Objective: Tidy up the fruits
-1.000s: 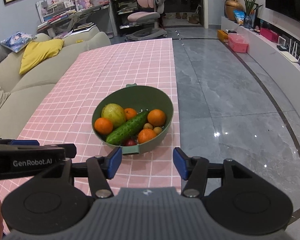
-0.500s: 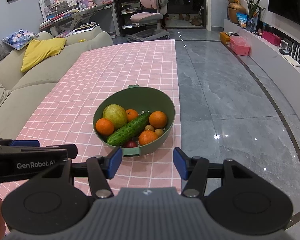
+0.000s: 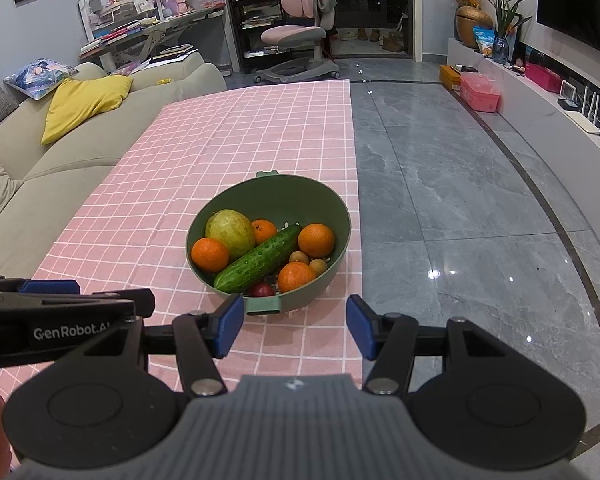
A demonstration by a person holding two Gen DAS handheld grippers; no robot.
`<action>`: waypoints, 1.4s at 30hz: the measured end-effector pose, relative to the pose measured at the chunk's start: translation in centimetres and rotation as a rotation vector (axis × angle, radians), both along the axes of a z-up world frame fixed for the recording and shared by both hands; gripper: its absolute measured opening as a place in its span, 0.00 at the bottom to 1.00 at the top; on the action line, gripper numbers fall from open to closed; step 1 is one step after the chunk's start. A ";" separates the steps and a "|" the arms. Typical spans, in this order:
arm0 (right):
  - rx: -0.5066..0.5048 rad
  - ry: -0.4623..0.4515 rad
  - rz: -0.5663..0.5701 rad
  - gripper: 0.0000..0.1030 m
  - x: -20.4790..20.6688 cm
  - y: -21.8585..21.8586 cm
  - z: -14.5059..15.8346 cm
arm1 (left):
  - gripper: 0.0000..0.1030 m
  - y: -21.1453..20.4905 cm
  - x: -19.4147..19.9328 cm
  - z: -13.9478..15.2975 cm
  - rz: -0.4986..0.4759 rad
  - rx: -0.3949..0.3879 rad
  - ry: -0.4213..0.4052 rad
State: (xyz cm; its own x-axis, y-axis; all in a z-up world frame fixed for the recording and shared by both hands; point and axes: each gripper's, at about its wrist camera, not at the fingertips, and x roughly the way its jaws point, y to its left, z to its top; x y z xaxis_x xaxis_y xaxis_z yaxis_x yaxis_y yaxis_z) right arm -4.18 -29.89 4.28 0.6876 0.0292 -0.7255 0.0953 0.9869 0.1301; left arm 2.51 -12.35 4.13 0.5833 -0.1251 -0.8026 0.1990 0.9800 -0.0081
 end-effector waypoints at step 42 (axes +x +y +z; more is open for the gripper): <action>-0.002 0.000 -0.004 0.52 0.3 -0.3 0.0 | 0.86 -0.1 -0.1 -0.1 -0.015 -0.009 -0.018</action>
